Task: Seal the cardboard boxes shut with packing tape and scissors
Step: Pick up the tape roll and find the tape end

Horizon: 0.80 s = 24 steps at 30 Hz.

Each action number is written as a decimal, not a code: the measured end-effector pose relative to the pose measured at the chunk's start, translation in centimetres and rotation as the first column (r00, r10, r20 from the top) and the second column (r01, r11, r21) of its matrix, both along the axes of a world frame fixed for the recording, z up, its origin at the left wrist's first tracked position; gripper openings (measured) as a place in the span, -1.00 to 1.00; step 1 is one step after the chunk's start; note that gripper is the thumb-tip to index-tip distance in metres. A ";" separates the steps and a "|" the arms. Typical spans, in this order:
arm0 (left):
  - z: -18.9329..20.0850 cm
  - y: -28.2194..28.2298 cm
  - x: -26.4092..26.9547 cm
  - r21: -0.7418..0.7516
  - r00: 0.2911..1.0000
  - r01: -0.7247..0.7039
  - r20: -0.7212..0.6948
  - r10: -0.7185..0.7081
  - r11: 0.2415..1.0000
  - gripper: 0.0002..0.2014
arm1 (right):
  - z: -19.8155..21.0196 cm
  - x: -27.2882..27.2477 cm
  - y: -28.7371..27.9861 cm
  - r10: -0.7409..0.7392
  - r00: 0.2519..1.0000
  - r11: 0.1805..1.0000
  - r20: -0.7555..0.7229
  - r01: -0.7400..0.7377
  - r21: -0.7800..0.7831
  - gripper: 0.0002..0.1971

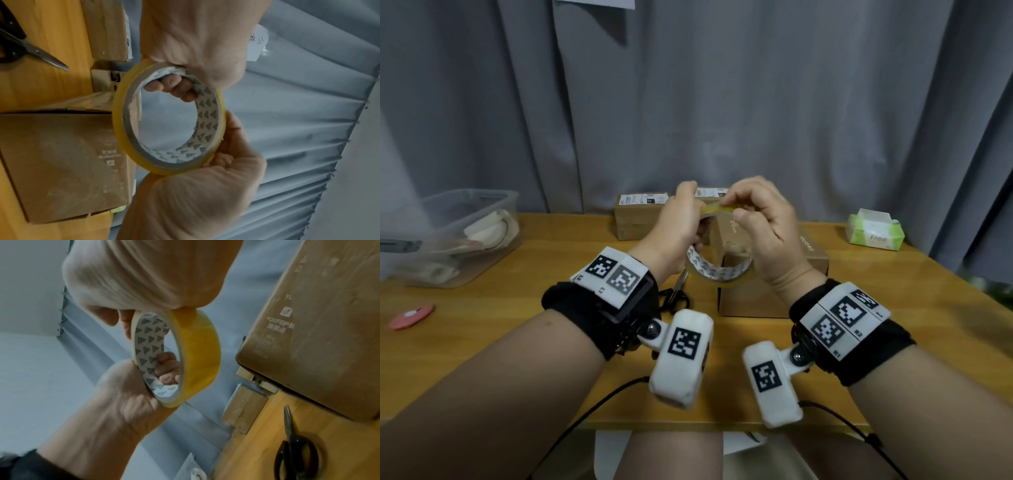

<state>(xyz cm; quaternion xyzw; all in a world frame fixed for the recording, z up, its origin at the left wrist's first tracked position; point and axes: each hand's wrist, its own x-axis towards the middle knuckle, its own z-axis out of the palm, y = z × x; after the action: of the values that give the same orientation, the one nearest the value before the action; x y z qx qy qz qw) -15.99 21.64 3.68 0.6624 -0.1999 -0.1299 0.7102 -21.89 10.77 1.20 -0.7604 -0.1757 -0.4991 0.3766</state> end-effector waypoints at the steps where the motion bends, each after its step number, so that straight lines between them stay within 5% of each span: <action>1: 0.0 0.1 0.1 -0.028 0.999 -0.003 -0.040 0.002 1.000 -0.52 | 0.0 -0.1 0.1 -0.006 1.000 1.000 0.012 0.006 -0.004 -0.80; 9: -0.8 0.7 1.0 -0.343 0.933 0.012 -0.335 -0.134 0.939 -0.57 | -0.2 -0.4 -0.1 -0.085 0.995 0.996 0.044 0.085 0.005 -0.73; 12: -0.2 1.1 1.1 -0.081 0.998 0.062 -0.019 -0.063 0.995 -0.72 | 0.3 -0.4 -0.8 -0.095 0.995 0.995 0.004 0.095 -0.015 -0.76; 14: 0.8 1.3 0.5 0.160 0.975 0.059 0.201 -0.091 0.985 -0.72 | 0.6 -0.4 -0.7 -0.105 0.994 0.986 -0.023 0.101 -0.136 -0.83; 17: 1.6 1.0 -0.2 0.255 0.951 0.042 0.287 -0.117 0.966 -0.68 | 0.8 -0.3 0.2 -0.115 0.993 0.966 -0.014 0.108 -0.234 -0.81; 24: -1.3 0.9 0.3 -0.151 0.996 0.035 -0.072 -0.046 0.988 -0.59 | -0.2 -1.1 1.2 -0.079 0.994 0.991 0.075 0.087 -0.100 -0.74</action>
<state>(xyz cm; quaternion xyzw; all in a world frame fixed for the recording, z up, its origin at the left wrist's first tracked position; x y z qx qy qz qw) -15.72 22.50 2.38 0.5976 -0.1956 -0.1538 0.7622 -23.00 11.97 1.05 -0.7673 -0.1825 -0.5312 0.3095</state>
